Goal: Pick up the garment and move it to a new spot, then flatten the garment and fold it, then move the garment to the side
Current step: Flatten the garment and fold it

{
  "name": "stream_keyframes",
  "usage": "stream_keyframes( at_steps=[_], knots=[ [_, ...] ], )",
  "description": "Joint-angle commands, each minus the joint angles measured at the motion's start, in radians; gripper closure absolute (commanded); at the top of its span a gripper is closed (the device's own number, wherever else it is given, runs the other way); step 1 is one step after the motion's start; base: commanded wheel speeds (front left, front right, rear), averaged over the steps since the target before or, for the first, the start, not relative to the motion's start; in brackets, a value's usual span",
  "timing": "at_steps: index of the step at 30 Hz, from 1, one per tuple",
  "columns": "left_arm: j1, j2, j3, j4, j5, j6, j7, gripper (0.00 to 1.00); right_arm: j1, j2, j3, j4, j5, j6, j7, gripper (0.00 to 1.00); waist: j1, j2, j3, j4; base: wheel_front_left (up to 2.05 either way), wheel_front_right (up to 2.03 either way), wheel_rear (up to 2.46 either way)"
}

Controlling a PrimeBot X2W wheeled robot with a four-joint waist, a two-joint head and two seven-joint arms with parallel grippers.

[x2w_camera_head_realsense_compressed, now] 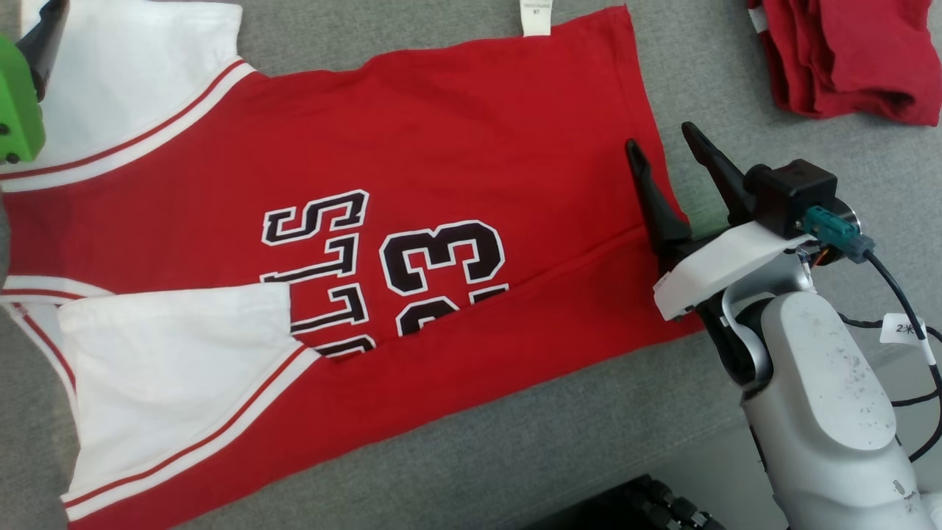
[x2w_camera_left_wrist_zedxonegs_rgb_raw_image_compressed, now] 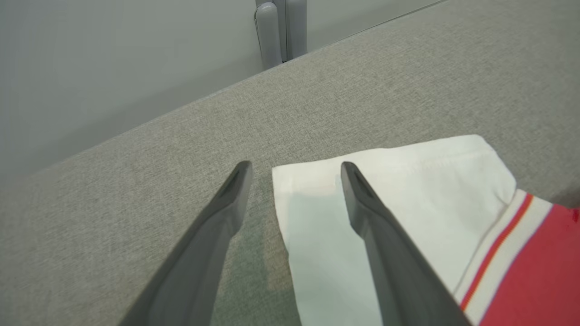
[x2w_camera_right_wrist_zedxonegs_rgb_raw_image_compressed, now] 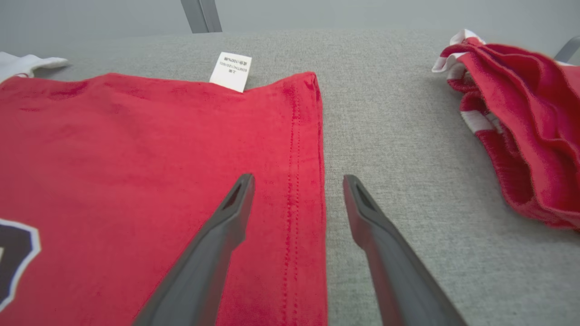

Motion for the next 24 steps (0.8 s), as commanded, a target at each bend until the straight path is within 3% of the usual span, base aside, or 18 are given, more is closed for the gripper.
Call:
stream_keyframes(
  at_steps=[1, 8, 11, 12, 13, 14, 24],
  knots=[
    [-0.02, 0.02, -0.008, 0.014, -0.004, 0.002, 0.007, 0.0, -0.012, -0.002, 0.002, 0.006, 0.012, -0.001, -0.011, 0.0, -0.0001, 0.0, 0.058, -0.059, 0.0, 0.0, 0.0],
    [-0.027, 0.045, -0.035, 0.069, -0.012, 0.002, 0.041, 0.0, -0.02, -0.002, 0.019, 0.026, 0.027, -0.001, -0.035, 0.0, -0.0001, 0.0, 0.067, -0.072, 0.0, 0.0, 0.0],
    [-0.025, 0.04, -0.056, 0.064, -0.029, 0.002, 0.057, 0.6, -0.02, -0.002, 0.015, 0.027, 0.023, -0.001, -0.043, 0.0, -0.0001, 0.0, 0.064, -0.063, 0.0, 0.0, 0.0],
    [-0.025, 0.038, -0.059, 0.059, -0.034, 0.002, 0.058, 0.7, -0.022, -0.002, 0.014, 0.026, 0.022, -0.001, -0.044, 0.0, -0.0001, 0.0, 0.062, -0.059, 0.0, 0.0, 0.0],
    [-0.024, 0.037, -0.063, 0.054, -0.038, 0.002, 0.063, 0.91, -0.026, -0.001, 0.014, 0.026, 0.02, -0.001, -0.043, 0.0, -0.0001, 0.0, 0.059, -0.054, 0.0, 0.0, 0.0],
    [-0.024, 0.036, -0.066, 0.049, -0.042, 0.002, 0.065, 0.98, -0.031, -0.002, 0.013, 0.024, 0.013, -0.001, -0.043, 0.0, -0.0001, 0.0, 0.056, -0.05, 0.0, 0.0, 0.0],
    [-0.033, -0.002, -0.077, -0.005, -0.031, 0.002, -0.051, 1.0, -0.115, -0.016, 0.016, 0.037, -0.062, -0.001, -0.004, 0.0, -0.0001, 0.0, 0.009, 0.021, 0.0, 0.0, 0.0]
  ],
)
